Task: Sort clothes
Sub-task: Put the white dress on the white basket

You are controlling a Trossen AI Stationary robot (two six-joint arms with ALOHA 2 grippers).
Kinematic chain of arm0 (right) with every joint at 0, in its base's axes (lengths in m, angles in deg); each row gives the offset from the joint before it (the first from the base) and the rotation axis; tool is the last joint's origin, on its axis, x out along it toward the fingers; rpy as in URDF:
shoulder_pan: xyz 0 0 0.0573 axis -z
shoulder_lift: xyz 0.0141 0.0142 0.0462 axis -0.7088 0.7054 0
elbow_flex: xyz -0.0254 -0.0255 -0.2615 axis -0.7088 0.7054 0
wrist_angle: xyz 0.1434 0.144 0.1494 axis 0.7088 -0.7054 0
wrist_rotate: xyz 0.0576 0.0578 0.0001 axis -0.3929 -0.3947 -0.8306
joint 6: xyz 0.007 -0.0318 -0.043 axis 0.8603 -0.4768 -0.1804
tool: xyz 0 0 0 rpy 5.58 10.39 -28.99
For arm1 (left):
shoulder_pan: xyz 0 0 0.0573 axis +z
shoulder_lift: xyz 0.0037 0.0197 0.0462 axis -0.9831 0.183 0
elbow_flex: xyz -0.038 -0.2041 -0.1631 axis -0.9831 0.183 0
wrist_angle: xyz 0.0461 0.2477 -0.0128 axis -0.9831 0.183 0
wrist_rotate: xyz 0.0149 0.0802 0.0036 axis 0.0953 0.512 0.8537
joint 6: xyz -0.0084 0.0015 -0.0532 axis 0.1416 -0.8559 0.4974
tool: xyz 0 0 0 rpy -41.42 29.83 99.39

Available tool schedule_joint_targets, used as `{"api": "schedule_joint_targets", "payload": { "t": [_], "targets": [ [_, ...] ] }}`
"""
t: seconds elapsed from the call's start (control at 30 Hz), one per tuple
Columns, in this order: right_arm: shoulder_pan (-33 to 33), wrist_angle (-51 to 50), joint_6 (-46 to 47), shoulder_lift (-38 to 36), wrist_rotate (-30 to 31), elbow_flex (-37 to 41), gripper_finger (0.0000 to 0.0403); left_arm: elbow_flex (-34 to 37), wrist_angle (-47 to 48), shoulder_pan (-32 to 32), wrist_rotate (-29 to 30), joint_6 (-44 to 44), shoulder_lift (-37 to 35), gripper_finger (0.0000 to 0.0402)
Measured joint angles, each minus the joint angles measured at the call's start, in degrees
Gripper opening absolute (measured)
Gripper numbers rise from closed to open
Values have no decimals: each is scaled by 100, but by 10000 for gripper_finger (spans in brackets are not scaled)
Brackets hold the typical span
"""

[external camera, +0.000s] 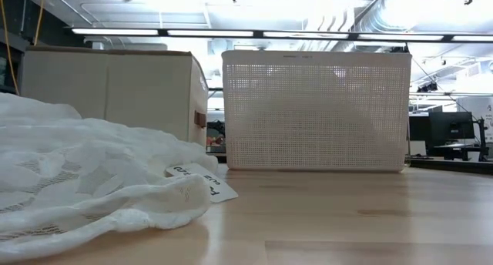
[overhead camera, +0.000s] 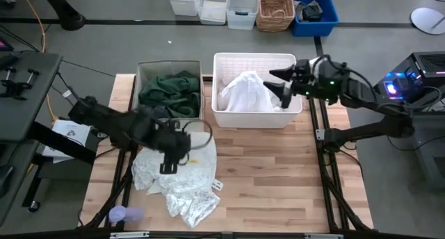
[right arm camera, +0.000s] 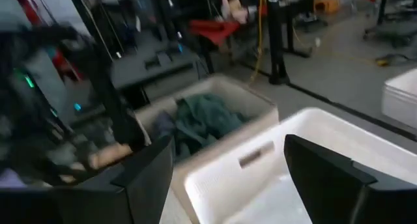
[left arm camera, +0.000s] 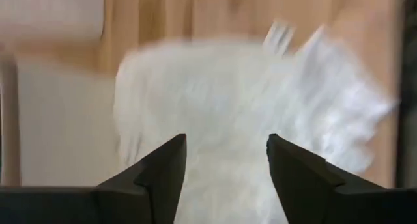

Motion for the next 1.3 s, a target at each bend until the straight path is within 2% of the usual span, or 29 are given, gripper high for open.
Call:
{"api": "schedule_joint_targets", "payload": {
  "t": [0.1, 0.23, 0.33, 0.67, 0.77, 0.97, 1.03, 1.07, 1.13, 1.2, 1.23, 1.3],
  "targets": [
    [-2, 208, -2, -139, -9, 0, 284, 71, 352, -332, 134, 245, 316, 225],
    [0, 185, -26, -271, -9, -2, 284, 629, -84, -677, -322, 258, 635, 252],
    [0, 77, -1, -310, -9, -2, 284, 1101, -437, -780, -608, 689, 679, 265],
    [0, -376, 14, -312, -26, -2, 284, 2610, -885, -801, -415, 3352, 216, 271],
    [0, -416, 14, -310, -26, -2, 284, 2910, -1429, -797, -677, 3687, 192, 271],
    [0, -420, -35, -310, -24, -2, 284, 3177, -1937, -772, -640, 4257, 252, 267],
    [0, -420, -29, -308, -24, -2, 284, 3247, -1983, -770, -583, 4430, 262, 245],
    [0, -423, -29, -308, -24, -2, 284, 3252, -2004, -768, -569, 4460, 263, 222],
    [0, -425, -29, -308, -24, -2, 284, 3248, -2187, -770, -569, 4460, 258, 152],
    [0, -425, -29, -308, -23, -2, 284, 3156, -2535, -770, -572, 4276, 255, 55],
    [-1, -425, -29, -308, -22, -2, 284, 3068, -2742, -768, -552, 4154, 230, 29],
    [0, -425, -29, -308, -21, -2, 284, 2764, -3056, -679, -535, 3728, 158, 17]
  ]
}}
